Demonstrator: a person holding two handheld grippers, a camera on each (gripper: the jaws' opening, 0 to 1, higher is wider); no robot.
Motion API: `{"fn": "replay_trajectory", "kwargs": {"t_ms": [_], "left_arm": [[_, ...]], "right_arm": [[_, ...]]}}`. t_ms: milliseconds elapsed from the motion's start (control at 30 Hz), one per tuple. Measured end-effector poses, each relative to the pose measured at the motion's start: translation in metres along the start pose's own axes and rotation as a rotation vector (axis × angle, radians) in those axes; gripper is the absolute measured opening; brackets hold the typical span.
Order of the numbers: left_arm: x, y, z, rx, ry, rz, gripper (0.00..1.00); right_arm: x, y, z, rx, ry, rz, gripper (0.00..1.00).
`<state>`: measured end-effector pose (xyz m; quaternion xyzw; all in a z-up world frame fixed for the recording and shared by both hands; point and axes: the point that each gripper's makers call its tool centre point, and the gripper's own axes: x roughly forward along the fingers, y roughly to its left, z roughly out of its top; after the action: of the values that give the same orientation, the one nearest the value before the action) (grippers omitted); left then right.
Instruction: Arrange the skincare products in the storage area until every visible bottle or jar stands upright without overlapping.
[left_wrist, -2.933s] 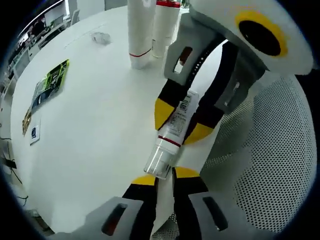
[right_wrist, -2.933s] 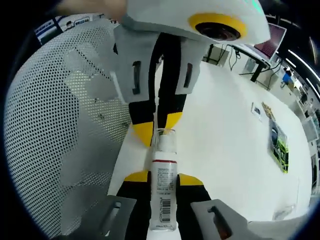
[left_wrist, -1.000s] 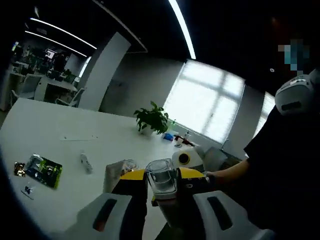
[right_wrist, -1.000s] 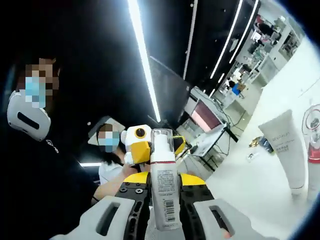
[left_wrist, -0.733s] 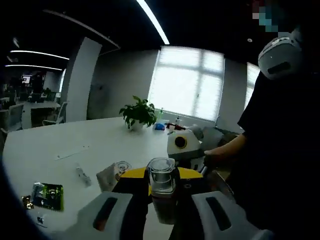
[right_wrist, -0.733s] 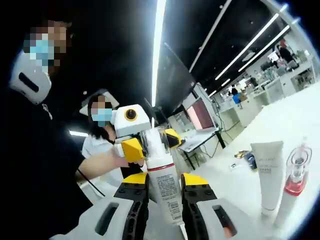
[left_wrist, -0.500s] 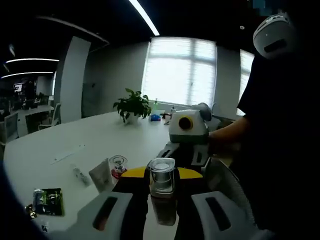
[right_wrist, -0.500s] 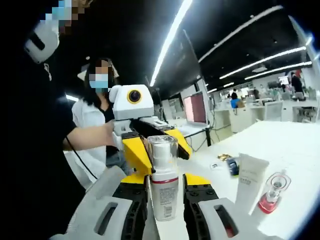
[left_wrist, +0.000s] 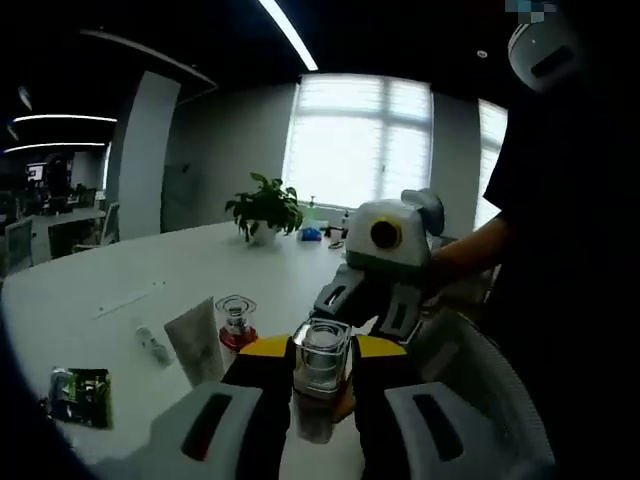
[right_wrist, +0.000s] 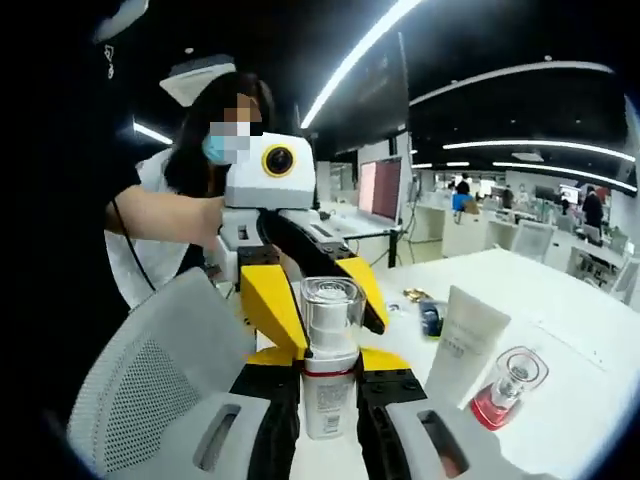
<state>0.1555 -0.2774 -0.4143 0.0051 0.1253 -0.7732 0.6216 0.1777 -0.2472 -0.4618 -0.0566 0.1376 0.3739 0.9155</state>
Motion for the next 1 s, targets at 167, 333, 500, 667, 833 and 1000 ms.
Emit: {"fn": "replay_trajectory", "kwargs": {"t_ms": [167, 333, 500, 667, 833, 1000], "left_arm": [[-0.012, 0.016, -0.023, -0.048, 0.032, 0.1, 0.29], [-0.023, 0.028, -0.053, -0.097, 0.089, 0.188, 0.43], [-0.027, 0.035, -0.076, -0.148, 0.126, 0.258, 0.57], [-0.027, 0.039, -0.092, -0.161, 0.175, 0.292, 0.75], [-0.022, 0.04, -0.104, -0.162, 0.207, 0.302, 0.86], [-0.018, 0.042, -0.111, -0.163, 0.227, 0.301, 0.91]], "right_arm": [[0.011, -0.013, -0.02, -0.007, 0.008, -0.034, 0.13], [0.02, -0.025, -0.041, -0.024, 0.008, -0.06, 0.13], [0.029, -0.035, -0.054, -0.032, 0.003, -0.076, 0.13], [0.038, -0.039, -0.061, -0.021, -0.002, -0.074, 0.13], [0.043, -0.044, -0.065, -0.015, -0.017, -0.084, 0.13], [0.045, -0.046, -0.074, -0.017, -0.013, -0.08, 0.13]]}}
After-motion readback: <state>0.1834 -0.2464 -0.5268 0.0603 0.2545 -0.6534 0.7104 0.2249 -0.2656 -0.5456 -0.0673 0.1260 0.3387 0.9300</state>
